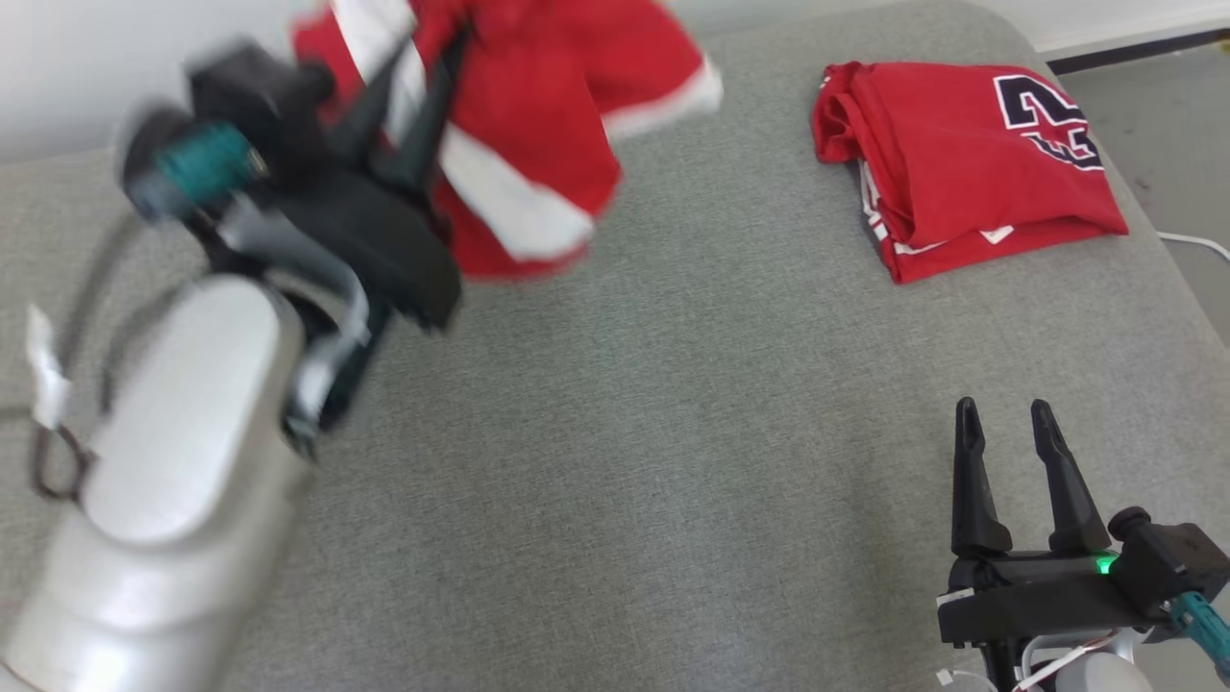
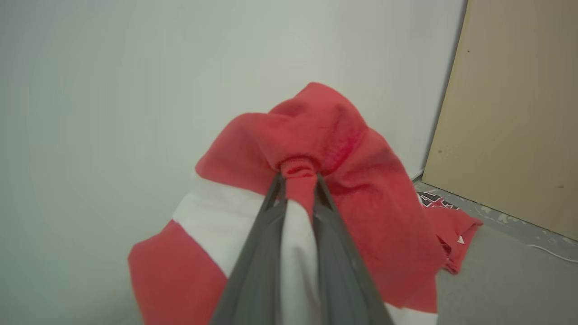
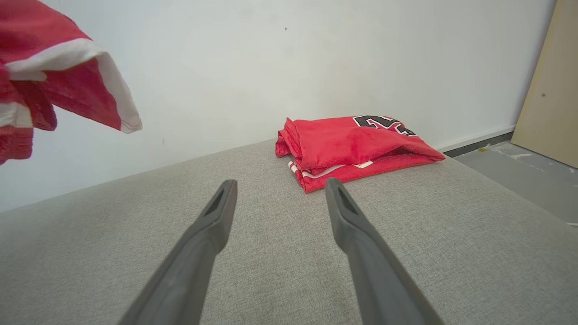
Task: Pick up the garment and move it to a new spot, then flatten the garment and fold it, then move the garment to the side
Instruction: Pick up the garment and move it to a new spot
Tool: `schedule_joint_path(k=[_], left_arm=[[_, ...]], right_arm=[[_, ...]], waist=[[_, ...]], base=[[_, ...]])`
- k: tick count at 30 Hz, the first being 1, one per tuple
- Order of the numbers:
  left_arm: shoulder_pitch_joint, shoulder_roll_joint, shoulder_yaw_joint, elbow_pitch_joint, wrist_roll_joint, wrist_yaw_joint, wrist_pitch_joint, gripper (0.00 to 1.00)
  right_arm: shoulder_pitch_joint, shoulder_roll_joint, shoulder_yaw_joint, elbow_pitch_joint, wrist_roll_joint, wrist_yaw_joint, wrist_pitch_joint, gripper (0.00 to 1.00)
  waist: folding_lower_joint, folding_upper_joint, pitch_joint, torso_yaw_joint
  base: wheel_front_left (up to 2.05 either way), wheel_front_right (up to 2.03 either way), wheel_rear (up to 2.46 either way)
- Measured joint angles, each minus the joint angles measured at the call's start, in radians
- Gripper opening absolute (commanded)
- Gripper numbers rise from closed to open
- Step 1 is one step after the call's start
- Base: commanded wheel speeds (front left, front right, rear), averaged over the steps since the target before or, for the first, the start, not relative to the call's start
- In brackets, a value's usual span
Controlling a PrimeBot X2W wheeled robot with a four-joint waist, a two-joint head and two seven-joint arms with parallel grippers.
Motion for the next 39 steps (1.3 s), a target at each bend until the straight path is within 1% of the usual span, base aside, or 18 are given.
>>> schedule_joint_path(k=[2, 4, 7, 11, 17, 18, 19, 20, 25, 29, 31, 34, 35, 36, 39], left_arm=[[0.054, -0.014, -0.015, 0.008, -0.007, 0.005, -0.012, 0.0], [0.111, -0.027, -0.018, 0.022, -0.02, 0.019, -0.035, 0.0], [0.188, -0.037, -0.035, 0.053, -0.022, 0.029, -0.067, 0.0], [0.279, -0.065, -0.076, 0.109, -0.023, 0.028, -0.103, 0.0], [0.349, -0.111, -0.142, 0.201, -0.013, 0.003, -0.144, 0.0], [0.35, -0.119, -0.15, 0.21, -0.01, 0.0, -0.154, 0.24], [0.349, -0.124, -0.157, 0.216, -0.006, -0.006, -0.169, 0.66], [0.349, -0.128, -0.165, 0.222, 0.003, -0.006, -0.182, 1.0], [0.35, -0.14, -0.157, 0.223, 0.016, -0.003, -0.238, 1.0], [0.375, -0.127, -0.13, 0.194, 0.028, 0.013, -0.254, 1.0], [0.4, -0.112, -0.107, 0.172, 0.029, 0.023, -0.257, 1.0], [0.438, -0.083, -0.05, 0.107, 0.044, 0.05, -0.259, 1.0], [0.438, -0.083, -0.05, 0.107, 0.044, 0.05, -0.259, 1.0], [0.471, -0.059, -0.003, 0.051, 0.061, 0.067, -0.26, 1.0], [0.539, -0.028, 0.067, -0.02, 0.077, 0.089, -0.26, 1.0]], right_arm=[[-0.004, 0.0, 0.01, 0.0, 0.002, 0.0, 0.0, 1.0], [-0.011, 0.0, 0.024, 0.002, 0.01, 0.0, 0.0, 1.0], [-0.02, 0.001, 0.04, 0.006, 0.018, 0.0, 0.0, 1.0], [-0.03, 0.001, 0.061, 0.012, 0.034, 0.0, 0.0, 1.0], [-0.037, 0.001, 0.082, 0.021, 0.038, 0.0, 0.0, 1.0], [-0.036, 0.001, 0.083, 0.022, 0.037, 0.0, 0.0, 1.0], [-0.036, 0.001, 0.086, 0.025, 0.036, 0.0, 0.0, 1.0], [-0.035, 0.001, 0.088, 0.027, 0.034, 0.0, 0.0, 1.0], [-0.011, 0.001, 0.086, 0.033, 0.022, 0.0, 0.0, 1.0], [0.014, 0.001, 0.077, 0.036, 0.004, 0.0, -0.001, 1.0], [0.026, 0.001, 0.073, 0.036, -0.003, 0.0, 0.0, 1.0], [0.038, 0.001, 0.072, 0.034, -0.008, 0.0, -0.001, 1.0], [0.038, 0.001, 0.072, 0.034, -0.008, 0.0, -0.001, 1.0], [0.044, 0.001, 0.073, 0.03, -0.008, 0.0, -0.001, 1.0], [0.052, 0.001, 0.075, 0.022, -0.01, 0.0, -0.001, 1.0]], waist=[[0.0, 0.0, 0.002, -0.006], [0.0, 0.0, 0.006, -0.011], [0.0001, 0.0, 0.013, -0.017], [0.0002, 0.0, 0.018, -0.023], [0.0001, 0.0, 0.005, -0.013], [0.0001, 0.0, 0.001, -0.01], [0.0001, 0.0, -0.004, -0.006], [0.0001, 0.0, -0.009, -0.002], [0.0001, 0.0, -0.048, 0.021], [0.0, 0.0, -0.087, 0.05], [0.0, -0.0001, -0.106, 0.068], [0.0, -0.0001, -0.134, 0.097], [0.0, -0.0001, -0.134, 0.097], [0.0, 0.0, -0.153, 0.115], [0.0, -0.0001, -0.176, 0.144]], base=[[0.0, 0.0, 0.0], [0.0, 0.0, 0.0], [0.0, 0.0, 0.0], [0.0, 0.0, 0.0], [0.0, 0.0, 0.0], [0.0, 0.0, 0.0], [0.0, 0.0, 0.0], [0.0, 0.0, 0.0], [0.0, 0.0, 0.0], [0.0, 0.0, 0.0], [0.0, 0.0, 0.0], [0.0, 0.0, 0.0], [0.0, 0.0, 0.0], [0.0, 0.0, 0.0], [0.0, 0.0, 0.0]])
